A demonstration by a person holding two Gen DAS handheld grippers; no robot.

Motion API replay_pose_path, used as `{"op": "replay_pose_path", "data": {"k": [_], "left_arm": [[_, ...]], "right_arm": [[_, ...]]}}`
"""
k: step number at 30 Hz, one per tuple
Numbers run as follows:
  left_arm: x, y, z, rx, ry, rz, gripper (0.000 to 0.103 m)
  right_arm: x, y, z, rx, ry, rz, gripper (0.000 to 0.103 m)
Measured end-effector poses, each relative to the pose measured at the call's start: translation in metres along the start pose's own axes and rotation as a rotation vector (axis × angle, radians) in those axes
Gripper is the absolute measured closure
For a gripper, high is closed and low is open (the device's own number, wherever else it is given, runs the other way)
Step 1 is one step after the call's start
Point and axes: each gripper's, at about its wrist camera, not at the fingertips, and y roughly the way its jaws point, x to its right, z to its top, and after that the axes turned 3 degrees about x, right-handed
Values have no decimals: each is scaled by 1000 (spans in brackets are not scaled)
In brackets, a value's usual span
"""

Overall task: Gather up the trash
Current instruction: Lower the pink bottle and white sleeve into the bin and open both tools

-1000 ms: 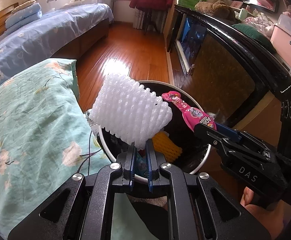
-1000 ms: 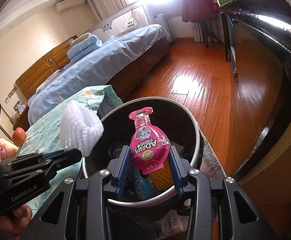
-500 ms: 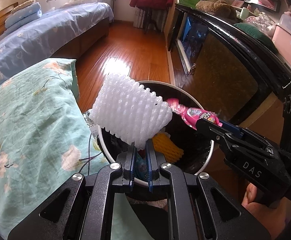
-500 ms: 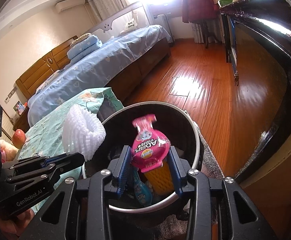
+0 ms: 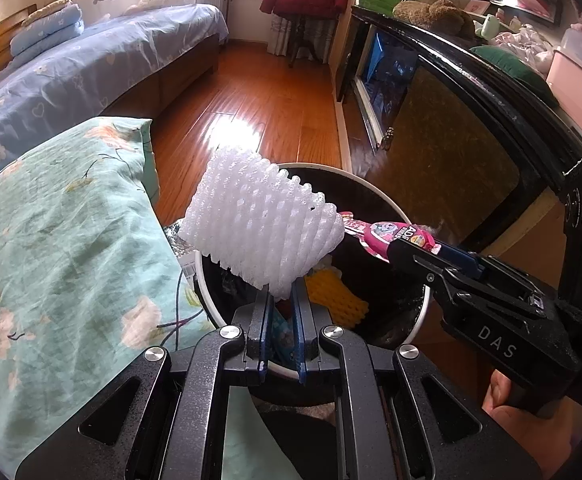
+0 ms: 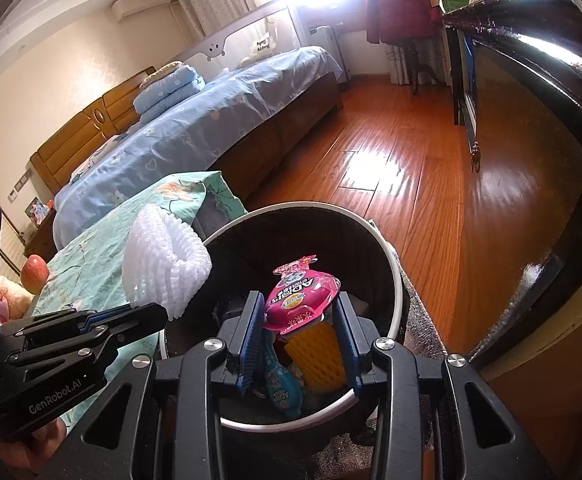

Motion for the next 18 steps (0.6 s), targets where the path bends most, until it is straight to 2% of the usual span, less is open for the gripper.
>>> {"op": "replay_pose_path", "data": {"k": [18], "left_arm": [[-1,5,4,-9,5,13,94]], "right_arm": [[1,4,7,-5,3,3,67]]}}
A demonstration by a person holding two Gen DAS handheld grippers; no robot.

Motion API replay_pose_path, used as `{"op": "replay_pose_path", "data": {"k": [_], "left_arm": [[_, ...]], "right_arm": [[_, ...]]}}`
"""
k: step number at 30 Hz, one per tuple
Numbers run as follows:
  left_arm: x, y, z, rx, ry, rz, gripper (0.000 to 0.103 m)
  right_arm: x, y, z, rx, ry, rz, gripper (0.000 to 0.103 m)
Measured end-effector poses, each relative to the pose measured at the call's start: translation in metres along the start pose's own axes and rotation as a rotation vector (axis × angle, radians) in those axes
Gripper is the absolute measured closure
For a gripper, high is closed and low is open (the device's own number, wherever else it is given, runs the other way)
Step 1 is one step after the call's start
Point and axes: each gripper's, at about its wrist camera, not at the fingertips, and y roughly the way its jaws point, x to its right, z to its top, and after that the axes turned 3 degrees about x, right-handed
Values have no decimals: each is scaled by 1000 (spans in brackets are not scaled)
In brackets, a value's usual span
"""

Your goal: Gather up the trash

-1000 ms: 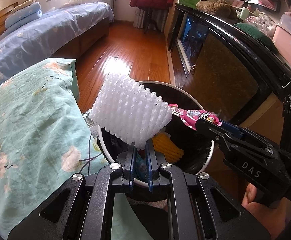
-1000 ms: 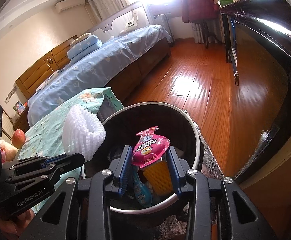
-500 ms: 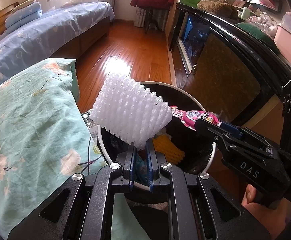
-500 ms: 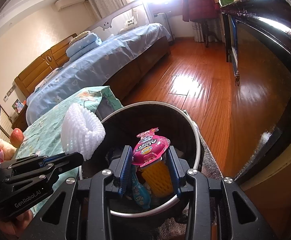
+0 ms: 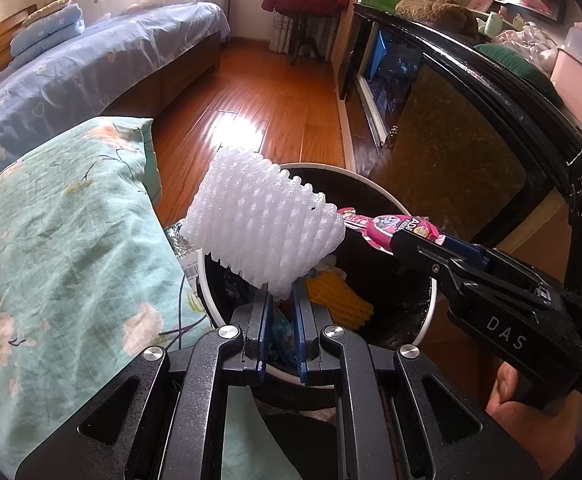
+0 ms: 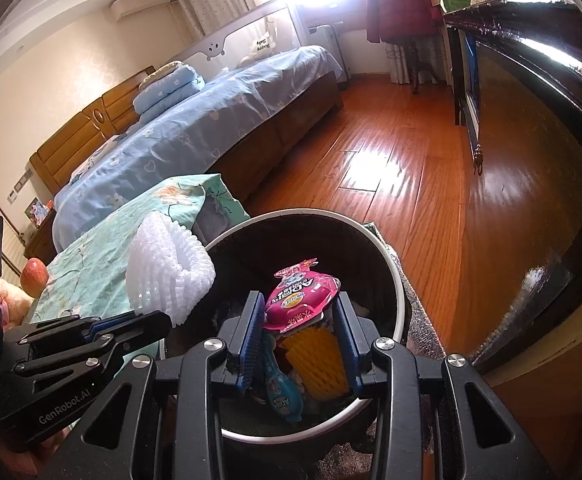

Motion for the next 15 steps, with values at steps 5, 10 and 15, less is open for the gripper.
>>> {"op": "replay_pose_path", "data": {"k": [5,10,15], "left_arm": [[2,0,1,-1,2,4,94],[3,-1,1,4,5,7,90],[-1,-12,-2,25,1,18,64]], "right_arm": [[0,-1,1,0,2,-1,67],[2,1,2,-8,12,4,64],[7,0,4,-9,41,24,50]]}}
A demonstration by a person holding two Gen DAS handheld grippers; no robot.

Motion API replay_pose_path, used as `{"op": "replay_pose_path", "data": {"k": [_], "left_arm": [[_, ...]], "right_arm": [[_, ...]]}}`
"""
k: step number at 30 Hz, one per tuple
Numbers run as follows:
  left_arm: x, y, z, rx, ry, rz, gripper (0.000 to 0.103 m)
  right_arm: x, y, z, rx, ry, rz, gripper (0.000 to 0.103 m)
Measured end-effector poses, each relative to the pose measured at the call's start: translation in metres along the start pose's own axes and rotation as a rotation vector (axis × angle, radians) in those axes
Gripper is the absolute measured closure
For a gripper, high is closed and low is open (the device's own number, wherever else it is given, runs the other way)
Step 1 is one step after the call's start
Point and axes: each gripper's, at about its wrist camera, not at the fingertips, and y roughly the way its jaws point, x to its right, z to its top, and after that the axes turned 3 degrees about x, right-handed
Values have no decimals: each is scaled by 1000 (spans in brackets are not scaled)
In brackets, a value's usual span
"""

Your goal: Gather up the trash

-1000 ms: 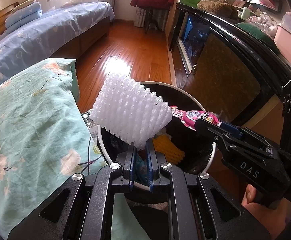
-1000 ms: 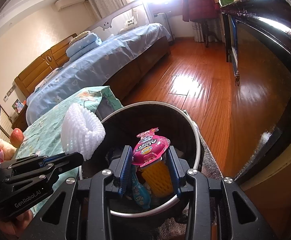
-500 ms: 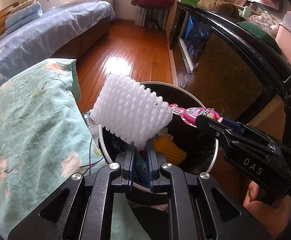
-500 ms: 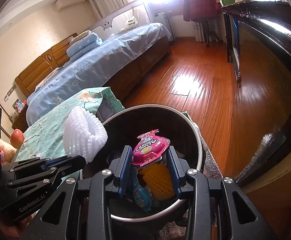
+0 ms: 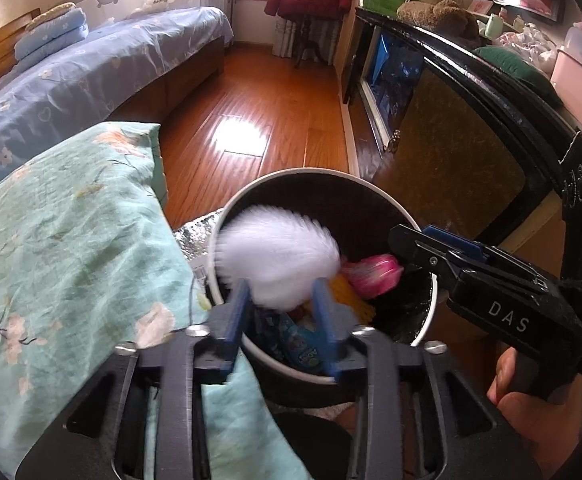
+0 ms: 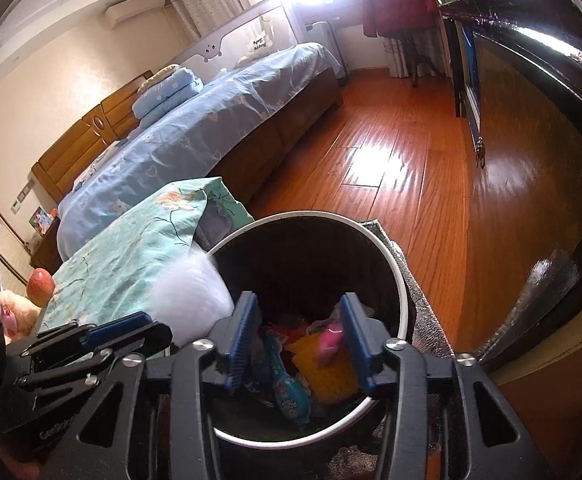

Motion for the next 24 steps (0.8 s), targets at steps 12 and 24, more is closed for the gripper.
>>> {"op": "replay_pose_path", "data": {"k": [12,24], "left_arm": [[-36,-64,-41,134,-109,70,52],[-63,-154,-105,365,-227,228,46]], "right_arm": [[-20,-26,-10,36,-2,41,27],[-79,-87,-45,188,-108,74,14]]}}
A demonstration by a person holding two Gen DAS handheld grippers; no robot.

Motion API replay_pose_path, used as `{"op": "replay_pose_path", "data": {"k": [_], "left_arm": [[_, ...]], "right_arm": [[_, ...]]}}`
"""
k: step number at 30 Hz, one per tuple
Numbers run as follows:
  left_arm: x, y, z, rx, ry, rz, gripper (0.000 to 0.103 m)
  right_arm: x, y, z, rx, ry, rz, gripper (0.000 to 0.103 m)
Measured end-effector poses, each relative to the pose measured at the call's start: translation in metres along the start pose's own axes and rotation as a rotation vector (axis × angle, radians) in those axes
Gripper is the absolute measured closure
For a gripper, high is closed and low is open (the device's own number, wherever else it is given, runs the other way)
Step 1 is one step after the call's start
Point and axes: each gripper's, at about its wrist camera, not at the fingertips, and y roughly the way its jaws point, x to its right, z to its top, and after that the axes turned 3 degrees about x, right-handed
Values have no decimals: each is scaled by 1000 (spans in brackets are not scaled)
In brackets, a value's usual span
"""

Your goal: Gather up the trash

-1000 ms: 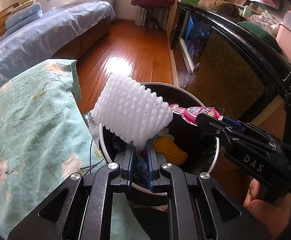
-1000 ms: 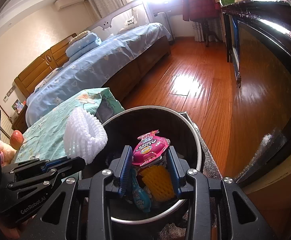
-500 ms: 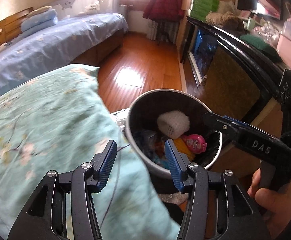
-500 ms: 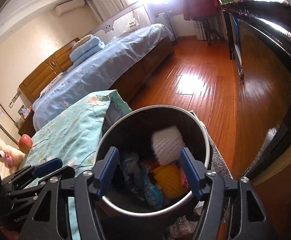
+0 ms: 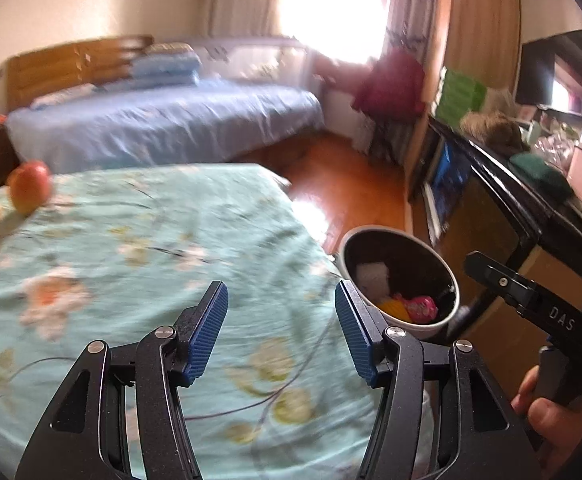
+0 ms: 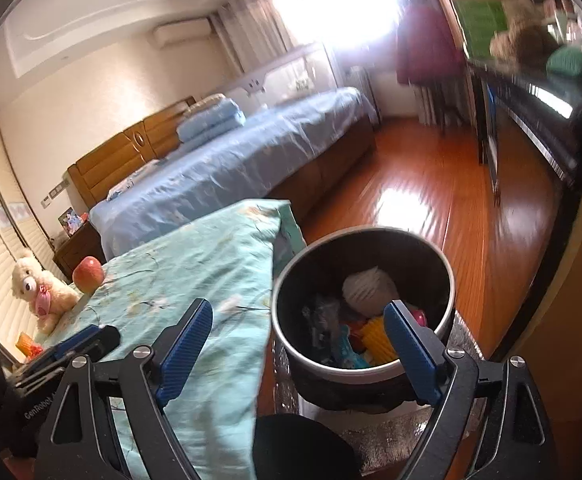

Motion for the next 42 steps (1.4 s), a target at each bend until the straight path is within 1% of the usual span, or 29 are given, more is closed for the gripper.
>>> {"op": "replay_pose_path", "data": {"k": [1,2,3,4,6,7,8,9,10,12,14,17,20,36,42], "left_arm": [[-3,-11,-1,29,1,17,44],[-6,-19,-2,51,0,29,37],[-9,-31,-4,84,-1,48,31],[-10,-38,-6,104,-2,61,28],[-12,-53,-10,145,0,91,19],[-13,-60,-13,166,5,118,15],[-13,-64,-14,182,11,140,7],[-13,-69,-17,201,22,163,1],[-12,-73,-19,222,38,189,0],[-13,-80,-25,252,61,227,0],[-16,-84,-28,265,61,244,0],[-24,-92,-31,278,52,244,0],[-26,-95,-33,275,55,250,0],[-24,-100,-36,278,68,300,0],[-24,-102,-35,287,67,301,0]], "right_arm": [[-5,-5,-1,16,-15,1,13],[-12,-13,-1,43,-41,4,11],[-16,-17,-2,58,-54,6,6],[-22,-23,-2,82,-73,9,2],[-32,-35,-4,127,-106,14,0],[-37,-39,-6,150,-132,15,0],[-40,-40,-7,157,-147,15,0],[-45,-42,-9,168,-172,12,0],[-49,-42,-11,173,-183,10,0],[-56,-46,-17,198,-196,32,0],[-63,-47,-21,217,-208,38,0],[-71,-47,-29,231,-234,33,0],[-73,-47,-32,238,-235,53,0],[-79,-44,-40,234,-257,59,0],[-80,-46,-40,234,-262,62,0]]}}
